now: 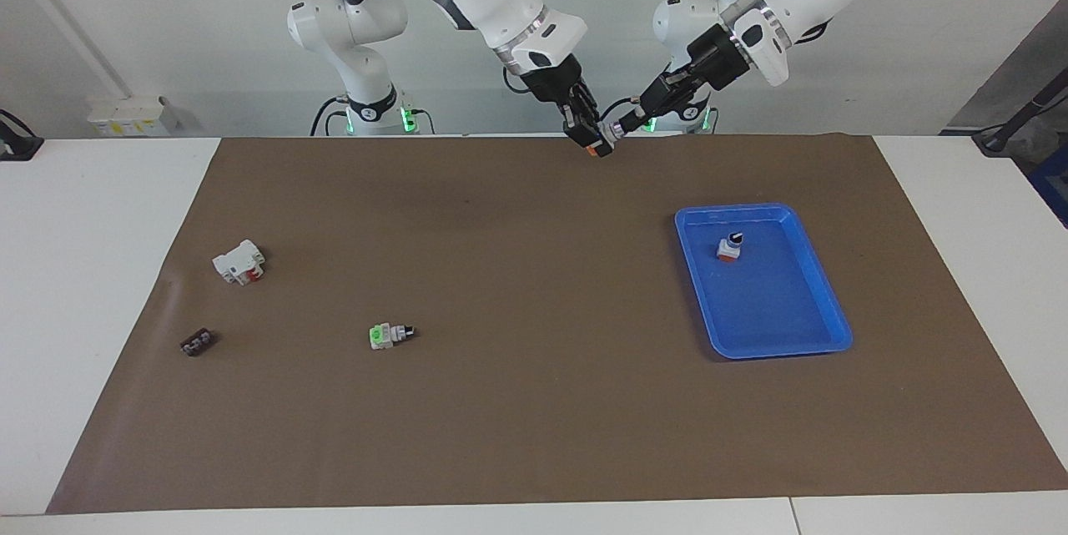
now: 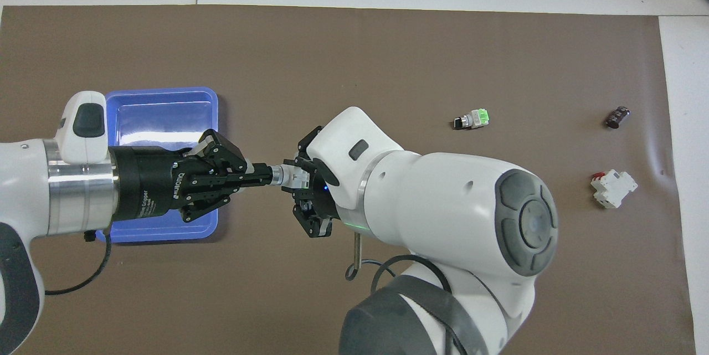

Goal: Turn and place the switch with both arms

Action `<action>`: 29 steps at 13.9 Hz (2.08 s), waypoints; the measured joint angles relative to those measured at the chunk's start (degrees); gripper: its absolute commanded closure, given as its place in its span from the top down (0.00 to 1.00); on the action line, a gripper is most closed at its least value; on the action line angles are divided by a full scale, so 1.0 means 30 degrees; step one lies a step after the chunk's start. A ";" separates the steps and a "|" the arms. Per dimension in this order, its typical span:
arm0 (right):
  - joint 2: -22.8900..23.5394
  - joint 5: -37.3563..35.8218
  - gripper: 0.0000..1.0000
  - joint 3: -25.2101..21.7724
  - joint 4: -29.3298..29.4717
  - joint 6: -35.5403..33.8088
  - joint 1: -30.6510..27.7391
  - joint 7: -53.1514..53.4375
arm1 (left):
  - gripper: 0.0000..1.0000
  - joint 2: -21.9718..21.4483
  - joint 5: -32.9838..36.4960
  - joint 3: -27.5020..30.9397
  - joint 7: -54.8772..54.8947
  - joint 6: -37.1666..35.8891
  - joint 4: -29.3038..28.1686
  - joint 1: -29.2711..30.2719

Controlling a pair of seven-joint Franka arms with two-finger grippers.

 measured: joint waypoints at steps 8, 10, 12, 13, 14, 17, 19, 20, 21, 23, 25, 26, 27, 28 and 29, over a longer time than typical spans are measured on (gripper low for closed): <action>-0.0121 -0.0006 0.00 -0.0077 -0.0026 0.0029 -0.0087 0.0000 | 0.00 -0.0022 0.0055 -0.0273 -0.7745 0.0423 0.0076 0.0040; -0.0132 -0.0006 0.00 -0.0079 0.0010 0.0070 -0.0094 0.0000 | 0.00 -0.0025 0.0077 -0.0277 -1.0025 0.0425 0.0142 0.0050; -0.0134 -0.0006 0.00 -0.0081 0.0052 0.0094 -0.0105 0.0000 | 0.00 -0.0027 0.0095 -0.0286 -1.2223 0.0435 0.0199 0.0061; -0.0134 -0.0007 0.00 -0.0081 0.0071 0.0108 -0.0111 0.0000 | 0.00 -0.0028 0.0102 -0.0292 -1.3239 0.0450 0.0224 0.0062; -0.0134 -0.0008 0.00 -0.0081 0.0075 0.0110 -0.0119 0.0000 | 0.00 -0.0027 0.0103 -0.0301 -1.4054 0.0464 0.0229 0.0063; -0.0133 -0.0020 0.00 -0.0081 0.0078 0.0136 -0.0143 0.0000 | 0.00 -0.0027 0.0107 -0.0339 -1.7171 0.0550 0.0230 0.0065; -0.0120 -0.0038 0.00 -0.0083 0.0079 0.0315 -0.0184 -0.0001 | 0.00 -0.0029 0.0106 -0.0429 -1.9398 0.0858 0.0234 0.0063; -0.0106 -0.0046 0.00 -0.0083 0.0078 0.0422 -0.0198 -0.0001 | 0.00 -0.0031 0.0107 -0.0472 -2.0347 0.1020 0.0236 0.0063; -0.0104 -0.0058 0.00 -0.0083 0.0074 0.0437 -0.0211 -0.0002 | 0.00 -0.0030 0.0127 -0.0509 -2.1091 0.1088 0.0234 0.0063; -0.0102 -0.0078 0.00 -0.0085 0.0070 0.0437 -0.0230 -0.0003 | 0.00 -0.0031 0.0163 -0.0563 -2.2412 0.1194 0.0227 0.0064; -0.0094 -0.0078 0.00 -0.0086 0.0071 0.0451 -0.0230 -0.0003 | 0.00 -0.0030 0.0166 -0.0570 -2.3791 0.1207 0.0226 0.0069; -0.0092 -0.0078 0.00 -0.0086 0.0071 0.0456 -0.0229 -0.0003 | 0.00 -0.0030 0.0166 -0.0570 -2.4232 0.1210 0.0226 0.0070; -0.0089 -0.0078 0.00 -0.0085 0.0071 0.0457 -0.0229 -0.0003 | 0.00 -0.0031 0.0166 -0.0571 -2.4659 0.1211 0.0222 0.0070; -0.0084 -0.0078 0.00 -0.0085 0.0071 0.0457 -0.0229 -0.0003 | 0.00 -0.0031 0.0166 -0.0572 -2.5100 0.1213 0.0218 0.0072; -0.0082 -0.0078 0.00 -0.0085 0.0072 0.0459 -0.0228 -0.0003 | 0.00 -0.0031 0.0166 -0.0573 -2.5495 0.1214 0.0218 0.0074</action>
